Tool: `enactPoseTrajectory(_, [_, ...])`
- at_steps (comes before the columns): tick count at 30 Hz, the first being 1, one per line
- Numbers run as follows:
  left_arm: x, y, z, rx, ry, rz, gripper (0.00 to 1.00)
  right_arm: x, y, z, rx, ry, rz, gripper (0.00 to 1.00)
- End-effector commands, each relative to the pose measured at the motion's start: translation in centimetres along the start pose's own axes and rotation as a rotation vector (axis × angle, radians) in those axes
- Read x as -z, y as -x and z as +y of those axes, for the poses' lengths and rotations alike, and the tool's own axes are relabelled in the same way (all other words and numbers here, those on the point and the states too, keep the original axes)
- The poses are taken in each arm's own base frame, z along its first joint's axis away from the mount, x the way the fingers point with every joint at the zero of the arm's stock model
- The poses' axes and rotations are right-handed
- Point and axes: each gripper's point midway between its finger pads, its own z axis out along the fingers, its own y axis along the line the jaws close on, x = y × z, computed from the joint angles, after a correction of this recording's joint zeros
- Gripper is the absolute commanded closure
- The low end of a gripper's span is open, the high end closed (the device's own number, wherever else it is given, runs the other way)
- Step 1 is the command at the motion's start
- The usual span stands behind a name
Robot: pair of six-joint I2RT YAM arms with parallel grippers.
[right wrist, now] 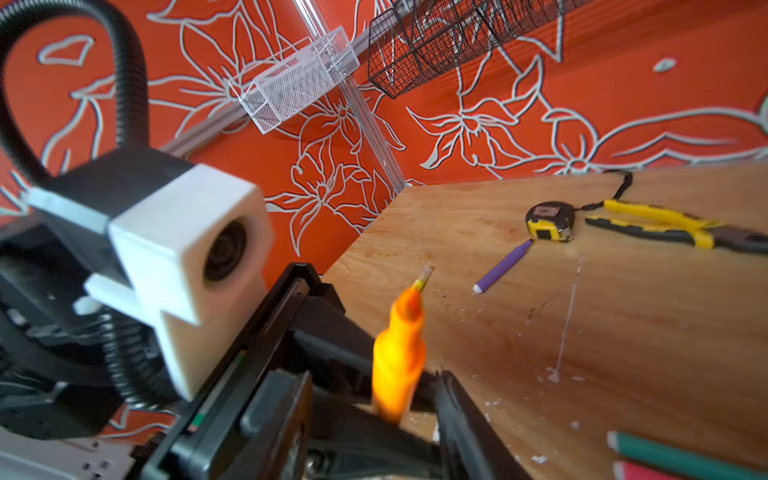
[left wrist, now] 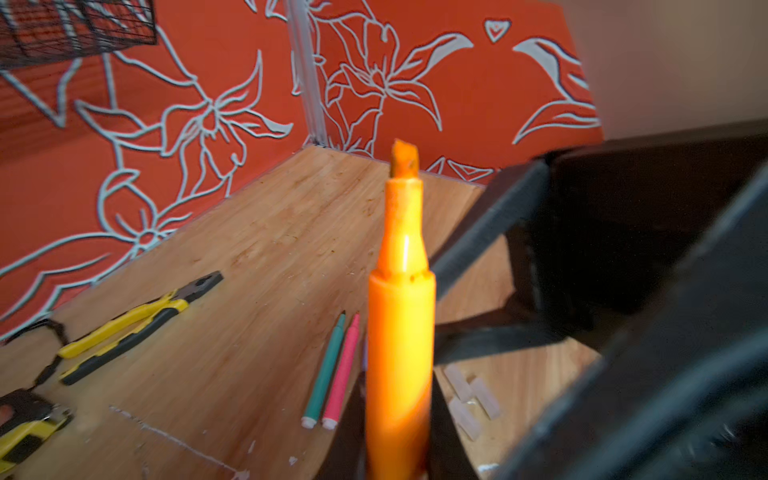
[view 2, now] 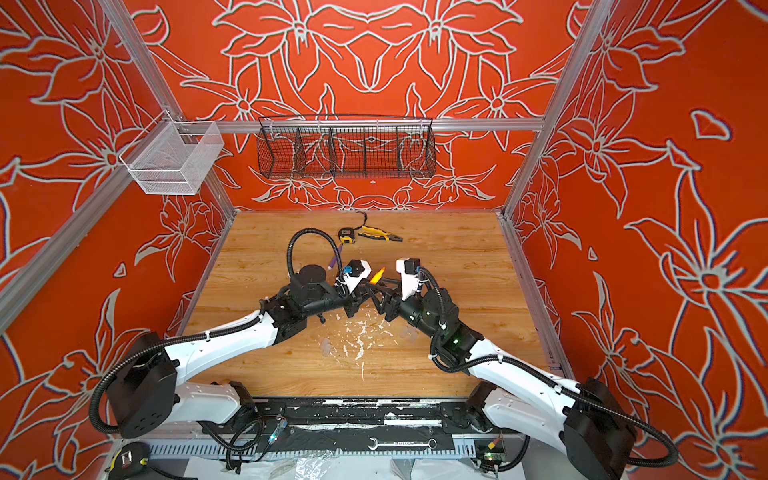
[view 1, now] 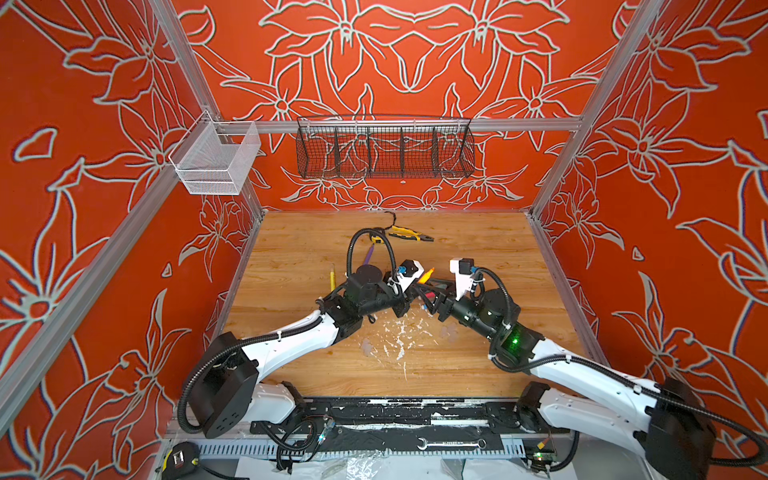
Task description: Insert the pens into the pen caps
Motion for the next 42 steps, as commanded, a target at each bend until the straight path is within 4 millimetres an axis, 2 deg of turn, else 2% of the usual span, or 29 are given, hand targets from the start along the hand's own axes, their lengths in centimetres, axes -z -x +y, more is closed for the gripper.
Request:
enactPoseTrajectory(1, [0.4,1.2,4.6,0.066,0.233,-0.061,1.0,0.9,-0.1,-0.9,-0.009,-0.054,-0.017,0.37])
enactPoseTrajectory(8, [3.0,0.4,12.6,0.417,0.469,-0.013,1.0,1.7,-3.7,-4.5,-0.044,-0.213,0.096,0.33])
enactPoseTrajectory(10, [3.7,-0.3,13.6,0.525,0.49,0.04,1.0,1.5,-5.2,-5.2,-0.059,-0.246,0.158,0.33])
enactPoseTrajectory(13, [4.6,-1.4,13.9,0.645,0.536,0.16,1.0,0.9,-7.4,-5.6,-0.069,-0.301,0.275,0.35])
enactPoseTrajectory(18, [6.2,-3.0,11.2,0.768,0.484,0.277,1.0,-1.0,-12.1,-3.8,-0.031,-0.314,0.462,0.39])
enactPoseTrajectory(24, [9.6,-4.1,6.8,0.897,0.378,0.272,1.0,-2.2,-17.8,-2.0,0.063,-0.379,0.632,0.43])
enactPoseTrajectory(28, [11.4,-4.6,3.3,0.985,0.264,0.28,1.0,-2.5,-19.3,-1.8,0.127,-0.49,0.668,0.44])
enactPoseTrajectory(29, [12.3,-3.8,2.4,0.985,0.228,0.246,1.0,-2.5,-19.6,-1.7,0.139,-0.514,0.675,0.44])
enactPoseTrajectory(30, [13.0,-3.8,1.8,0.99,0.213,0.231,1.0,-2.4,-19.8,-1.4,0.155,-0.526,0.683,0.44])
enactPoseTrajectory(32, [14.5,-4.3,1.4,0.97,0.234,0.205,1.0,-2.4,-20.4,-0.9,0.176,-0.539,0.703,0.44])
enactPoseTrajectory(36, [17.3,-6.6,2.2,0.911,0.385,0.247,1.0,-2.6,-21.7,0.0,0.171,-0.527,0.739,0.44])
enactPoseTrajectory(42, [18.5,-8.3,2.1,0.873,0.431,0.303,1.0,-3.7,-23.2,0.2,0.191,-0.558,0.822,0.44])
